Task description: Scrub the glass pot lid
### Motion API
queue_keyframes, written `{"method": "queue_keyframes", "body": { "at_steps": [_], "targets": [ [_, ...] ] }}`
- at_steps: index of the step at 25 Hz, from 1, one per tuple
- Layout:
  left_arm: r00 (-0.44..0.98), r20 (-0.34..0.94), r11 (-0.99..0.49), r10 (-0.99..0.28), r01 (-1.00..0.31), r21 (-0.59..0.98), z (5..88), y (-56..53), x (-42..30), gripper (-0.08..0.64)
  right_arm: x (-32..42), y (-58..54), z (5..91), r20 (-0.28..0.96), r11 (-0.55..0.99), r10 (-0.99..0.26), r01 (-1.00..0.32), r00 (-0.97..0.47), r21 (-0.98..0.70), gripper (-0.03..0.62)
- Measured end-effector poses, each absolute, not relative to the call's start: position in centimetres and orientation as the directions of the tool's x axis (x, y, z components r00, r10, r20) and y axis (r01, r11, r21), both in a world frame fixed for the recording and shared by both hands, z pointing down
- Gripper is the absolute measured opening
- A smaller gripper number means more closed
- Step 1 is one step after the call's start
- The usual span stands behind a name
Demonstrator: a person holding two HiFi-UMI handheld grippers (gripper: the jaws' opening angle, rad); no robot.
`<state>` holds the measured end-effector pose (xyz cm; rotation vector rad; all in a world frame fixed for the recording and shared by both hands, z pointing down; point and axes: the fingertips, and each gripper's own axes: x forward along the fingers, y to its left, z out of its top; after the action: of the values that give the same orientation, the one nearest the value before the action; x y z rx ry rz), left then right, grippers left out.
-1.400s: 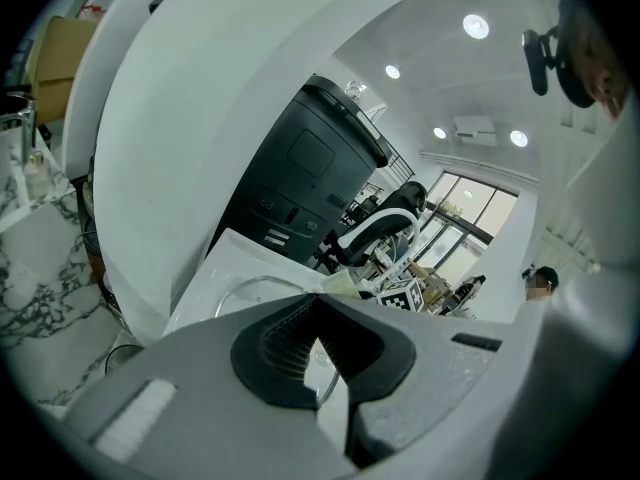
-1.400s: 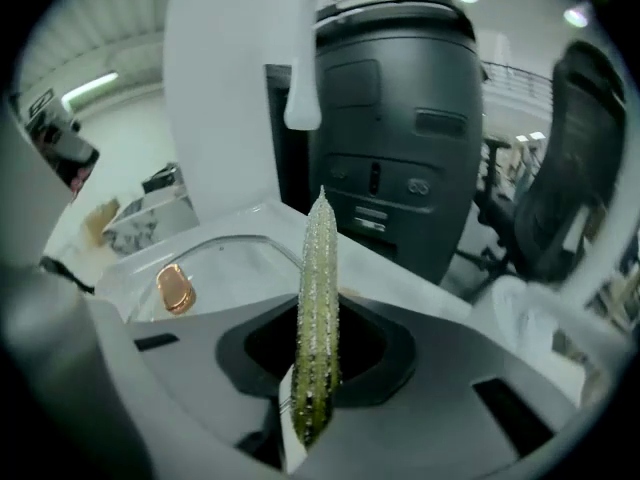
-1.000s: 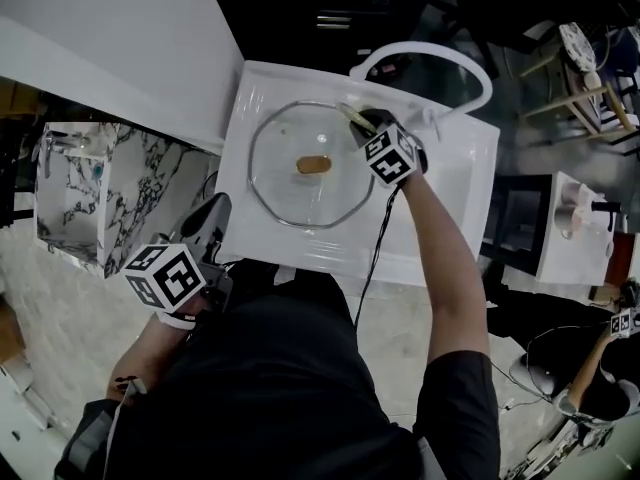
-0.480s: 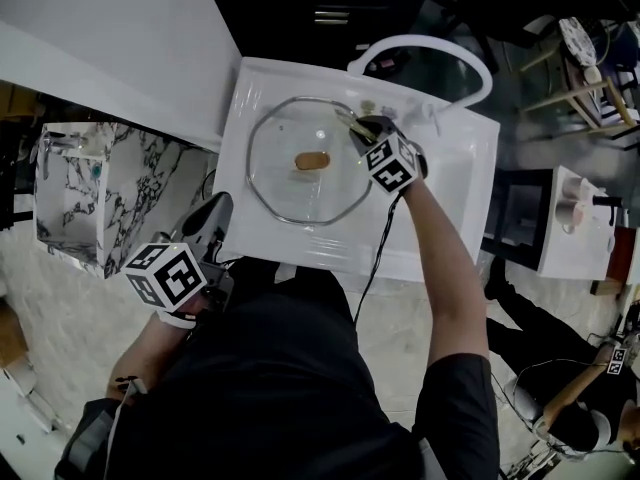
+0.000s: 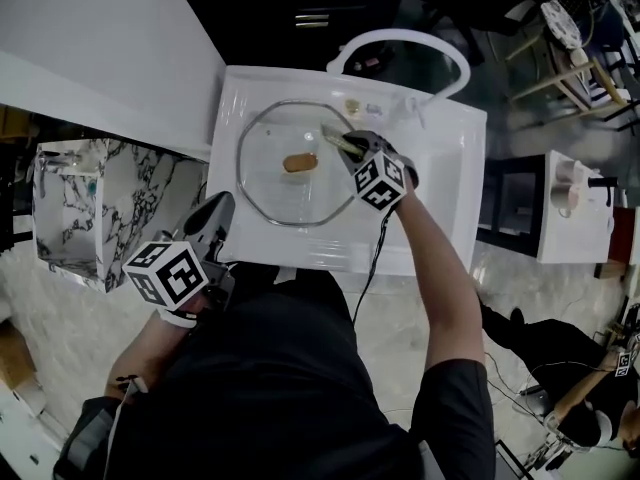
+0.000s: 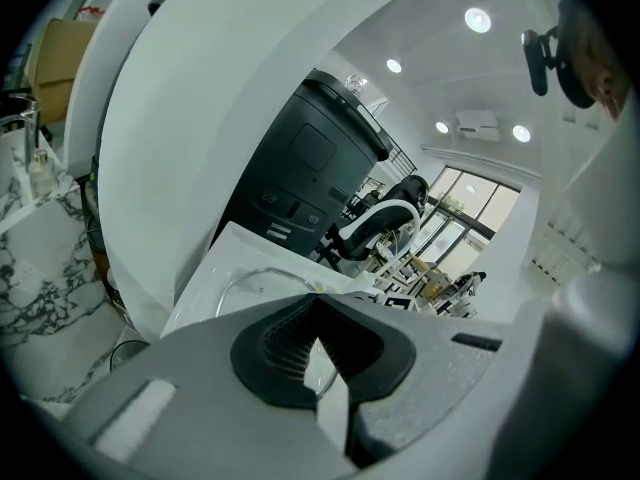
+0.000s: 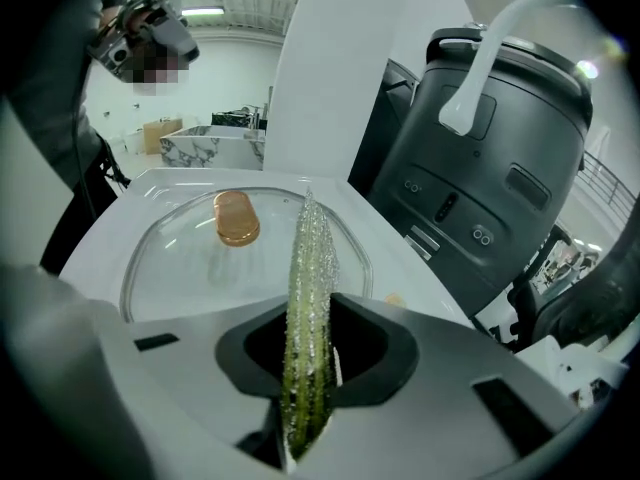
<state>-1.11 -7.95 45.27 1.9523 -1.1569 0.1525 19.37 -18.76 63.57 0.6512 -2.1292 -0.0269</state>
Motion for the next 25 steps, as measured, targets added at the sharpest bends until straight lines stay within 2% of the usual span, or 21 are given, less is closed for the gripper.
{"method": "queue_keyframes", "body": {
  "at_steps": [25],
  "targets": [
    [0.656, 0.445, -0.311, -0.609, -0.714, 0.627, 44.4, -9.0, 2.5, 0.0, 18.5, -8.8, 63.8, 0.769, 0.911, -0.4, -0.308, -0.498, 0.275, 0.066]
  ]
}}
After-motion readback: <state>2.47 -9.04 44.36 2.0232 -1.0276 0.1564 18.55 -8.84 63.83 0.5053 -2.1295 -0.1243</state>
